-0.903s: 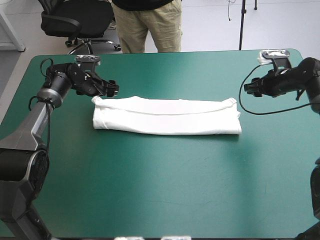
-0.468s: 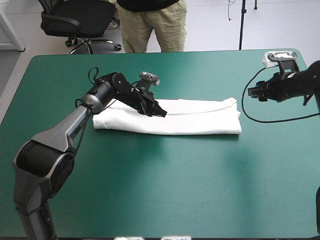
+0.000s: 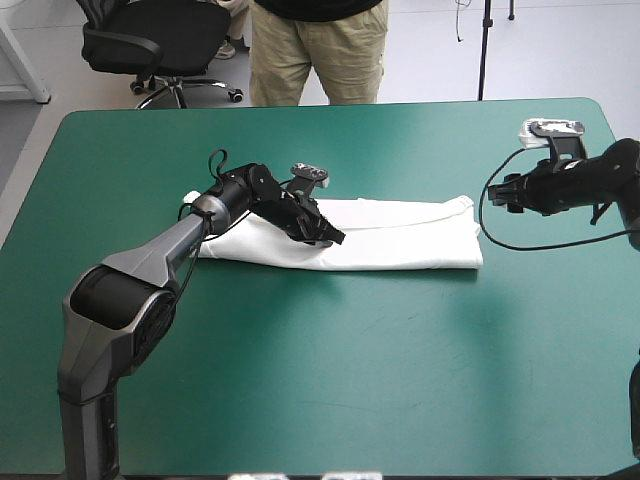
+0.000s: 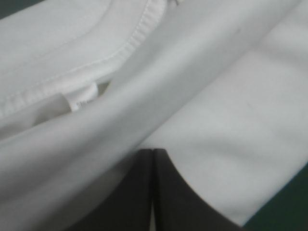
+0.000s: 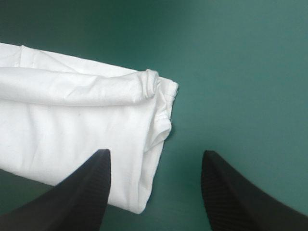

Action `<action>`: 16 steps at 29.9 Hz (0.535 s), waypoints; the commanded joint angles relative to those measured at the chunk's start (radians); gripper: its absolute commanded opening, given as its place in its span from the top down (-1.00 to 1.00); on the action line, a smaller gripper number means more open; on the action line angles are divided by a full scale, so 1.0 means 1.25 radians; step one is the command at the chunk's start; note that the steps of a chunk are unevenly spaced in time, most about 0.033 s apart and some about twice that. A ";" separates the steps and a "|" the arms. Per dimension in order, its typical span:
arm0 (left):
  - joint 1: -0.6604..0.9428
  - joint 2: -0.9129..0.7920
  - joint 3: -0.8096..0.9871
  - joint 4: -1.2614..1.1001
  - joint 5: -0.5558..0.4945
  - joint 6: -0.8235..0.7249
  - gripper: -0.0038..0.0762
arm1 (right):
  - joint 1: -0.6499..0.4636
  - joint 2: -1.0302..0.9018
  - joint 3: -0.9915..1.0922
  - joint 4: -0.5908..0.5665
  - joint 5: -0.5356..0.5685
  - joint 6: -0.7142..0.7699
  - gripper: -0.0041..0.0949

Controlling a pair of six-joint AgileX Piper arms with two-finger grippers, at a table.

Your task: Fold the cloth

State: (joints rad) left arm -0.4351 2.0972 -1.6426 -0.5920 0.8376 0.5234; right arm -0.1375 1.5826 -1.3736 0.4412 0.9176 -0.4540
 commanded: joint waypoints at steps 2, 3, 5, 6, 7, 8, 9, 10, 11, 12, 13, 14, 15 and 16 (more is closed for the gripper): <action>-0.003 -0.015 -0.020 -0.020 -0.010 -0.007 0.95 | -0.007 0.039 -0.017 0.095 0.004 -0.051 -0.18; -0.003 -0.013 -0.020 -0.020 -0.006 -0.007 0.95 | -0.007 0.060 -0.017 0.115 0.004 -0.063 -0.19; -0.003 -0.013 -0.020 -0.020 -0.002 -0.007 0.95 | -0.007 0.099 -0.017 0.156 0.007 -0.090 -0.19; -0.003 -0.013 -0.020 -0.020 -0.002 -0.007 0.95 | -0.007 0.119 -0.017 0.171 0.007 -0.098 -0.19; -0.003 -0.013 -0.020 -0.020 -0.002 -0.007 0.95 | -0.007 0.134 -0.017 0.181 0.007 -0.102 -0.19; -0.003 -0.013 -0.020 -0.020 -0.002 -0.007 0.95 | -0.007 0.153 -0.017 0.190 0.007 -0.105 -0.19; -0.003 -0.013 -0.020 -0.020 -0.002 -0.007 0.95 | -0.007 0.167 -0.017 0.195 0.008 -0.110 -0.19; -0.003 -0.013 -0.020 -0.020 -0.002 -0.007 0.95 | -0.007 0.185 -0.017 0.200 0.010 -0.110 -0.19; -0.003 -0.013 -0.020 -0.020 -0.002 -0.007 0.95 | -0.007 0.202 -0.017 0.210 0.015 -0.117 -0.19; -0.003 -0.013 -0.020 -0.020 -0.002 -0.007 0.95 | -0.007 0.218 -0.017 0.219 0.019 -0.125 -0.19; -0.003 -0.013 -0.020 -0.020 -0.002 -0.007 0.95 | -0.007 0.230 -0.017 0.229 0.024 -0.132 -0.19; -0.003 -0.013 -0.020 -0.020 -0.002 -0.007 0.95 | -0.007 0.244 -0.017 0.242 0.030 -0.142 -0.19; -0.003 -0.013 -0.020 -0.020 -0.002 -0.007 0.95 | -0.007 0.256 -0.017 0.254 0.039 -0.151 -0.19; -0.003 -0.012 -0.020 -0.018 -0.002 -0.007 0.95 | -0.007 0.266 -0.017 0.261 0.044 -0.157 -0.19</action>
State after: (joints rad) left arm -0.4351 2.1102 -1.6515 -0.6065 0.8387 0.5234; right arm -0.1385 1.9357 -1.3736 0.6961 0.9452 -0.6153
